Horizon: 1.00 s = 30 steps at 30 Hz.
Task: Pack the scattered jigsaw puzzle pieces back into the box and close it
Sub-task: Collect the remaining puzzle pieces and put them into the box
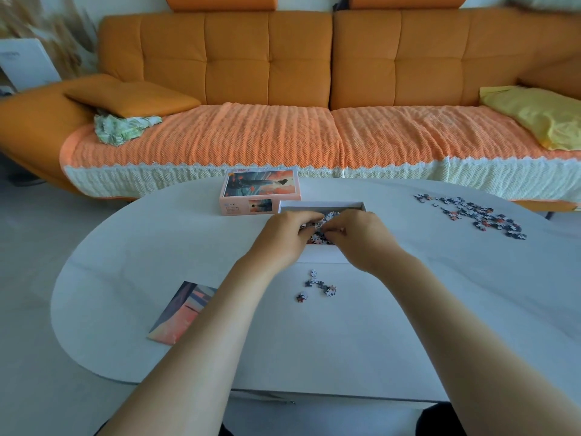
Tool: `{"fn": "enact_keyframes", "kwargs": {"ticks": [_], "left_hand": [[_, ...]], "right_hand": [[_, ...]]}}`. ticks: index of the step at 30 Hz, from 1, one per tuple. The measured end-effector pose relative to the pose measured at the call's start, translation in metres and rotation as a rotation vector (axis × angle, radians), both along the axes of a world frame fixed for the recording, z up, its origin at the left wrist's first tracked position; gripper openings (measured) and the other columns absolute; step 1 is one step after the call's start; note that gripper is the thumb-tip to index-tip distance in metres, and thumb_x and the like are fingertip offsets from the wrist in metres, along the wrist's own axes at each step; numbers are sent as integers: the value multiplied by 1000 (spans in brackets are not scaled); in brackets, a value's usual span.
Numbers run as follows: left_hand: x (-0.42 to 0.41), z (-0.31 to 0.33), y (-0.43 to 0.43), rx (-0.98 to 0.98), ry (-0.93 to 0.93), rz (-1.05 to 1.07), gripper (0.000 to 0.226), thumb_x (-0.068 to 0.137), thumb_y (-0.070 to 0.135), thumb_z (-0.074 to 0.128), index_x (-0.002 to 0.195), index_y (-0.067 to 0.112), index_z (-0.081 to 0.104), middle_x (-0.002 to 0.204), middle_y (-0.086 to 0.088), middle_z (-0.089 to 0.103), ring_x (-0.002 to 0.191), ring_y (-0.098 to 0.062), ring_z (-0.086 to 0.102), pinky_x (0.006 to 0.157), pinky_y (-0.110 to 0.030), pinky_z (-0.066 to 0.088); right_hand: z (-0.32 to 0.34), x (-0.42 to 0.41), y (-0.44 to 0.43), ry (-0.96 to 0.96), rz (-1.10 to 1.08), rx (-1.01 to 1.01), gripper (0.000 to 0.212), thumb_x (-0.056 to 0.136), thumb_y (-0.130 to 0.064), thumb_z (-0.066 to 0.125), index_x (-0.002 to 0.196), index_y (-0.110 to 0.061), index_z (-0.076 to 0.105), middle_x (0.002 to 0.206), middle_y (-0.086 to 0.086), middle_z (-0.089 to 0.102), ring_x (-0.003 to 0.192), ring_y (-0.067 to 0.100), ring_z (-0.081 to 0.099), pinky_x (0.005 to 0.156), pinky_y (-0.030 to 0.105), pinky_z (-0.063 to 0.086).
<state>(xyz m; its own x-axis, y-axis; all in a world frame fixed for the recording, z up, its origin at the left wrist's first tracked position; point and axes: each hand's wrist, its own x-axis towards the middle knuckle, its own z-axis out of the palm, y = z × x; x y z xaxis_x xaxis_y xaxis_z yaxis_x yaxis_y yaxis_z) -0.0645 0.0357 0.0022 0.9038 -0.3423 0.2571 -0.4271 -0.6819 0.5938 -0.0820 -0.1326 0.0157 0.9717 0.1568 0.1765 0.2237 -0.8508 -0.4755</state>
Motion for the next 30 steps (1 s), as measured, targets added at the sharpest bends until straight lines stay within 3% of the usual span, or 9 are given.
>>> {"fn": "enact_keyframes", "kwargs": {"ticks": [2,5,8,11,13,17,21,25,30], "left_hand": [[1,-3,5,49,-109,43,34,92,18,63,125,24,65,120,4,67,114,-17,56,96,-33,45],[0,-4,13,96,-271,119,31,87,22,70,118,23,70,97,2,67,95,-20,56,79,-32,44],[-2,-4,19,142,-328,125,29,87,26,70,116,24,71,95,2,74,85,-21,58,70,-27,36],[-1,-6,24,198,-363,83,28,89,22,67,117,25,70,90,-1,75,82,-25,59,69,-29,34],[-2,-6,26,182,-319,61,30,91,22,65,121,23,68,98,-2,74,91,-27,59,76,-32,38],[-4,-8,28,137,-235,60,32,94,25,60,125,22,64,123,4,64,112,-22,51,95,-38,37],[-17,-7,30,116,-305,-1,18,86,19,69,104,23,70,98,7,60,93,-16,54,82,-33,44],[-44,-3,33,124,-112,-33,16,85,21,66,97,29,59,88,17,51,73,1,49,63,-22,36],[-64,-11,44,357,110,-102,32,79,45,69,109,37,61,99,16,51,78,1,47,73,-22,41]], "right_hand": [[-3,-2,0,10,-5,-32,20,95,-23,54,99,-20,73,94,4,63,92,23,58,76,35,48],[-2,-3,-2,-55,-66,-1,25,91,-21,60,115,-21,68,106,5,59,97,24,55,84,37,48],[0,-4,-4,-81,-125,-22,20,87,-13,63,106,-16,69,92,2,67,86,25,58,75,40,53],[-1,-4,-6,-87,-137,23,34,86,-3,56,111,-21,68,97,-6,69,85,21,59,73,39,54],[-1,-5,-6,-105,-125,38,41,86,0,53,115,-25,68,103,-5,68,89,21,60,76,38,54],[3,-11,0,-214,-17,75,27,89,-5,58,102,-22,74,101,-3,69,86,16,61,79,30,50],[4,-31,13,-83,242,-66,22,90,-17,61,101,-29,74,102,-12,71,83,8,61,83,27,50],[-8,-44,16,113,299,-361,35,91,-15,54,122,-30,63,124,-6,57,111,19,57,89,35,48],[-14,-49,16,157,304,-381,37,89,-9,56,120,-28,65,115,-1,51,104,23,56,85,40,50]]}}
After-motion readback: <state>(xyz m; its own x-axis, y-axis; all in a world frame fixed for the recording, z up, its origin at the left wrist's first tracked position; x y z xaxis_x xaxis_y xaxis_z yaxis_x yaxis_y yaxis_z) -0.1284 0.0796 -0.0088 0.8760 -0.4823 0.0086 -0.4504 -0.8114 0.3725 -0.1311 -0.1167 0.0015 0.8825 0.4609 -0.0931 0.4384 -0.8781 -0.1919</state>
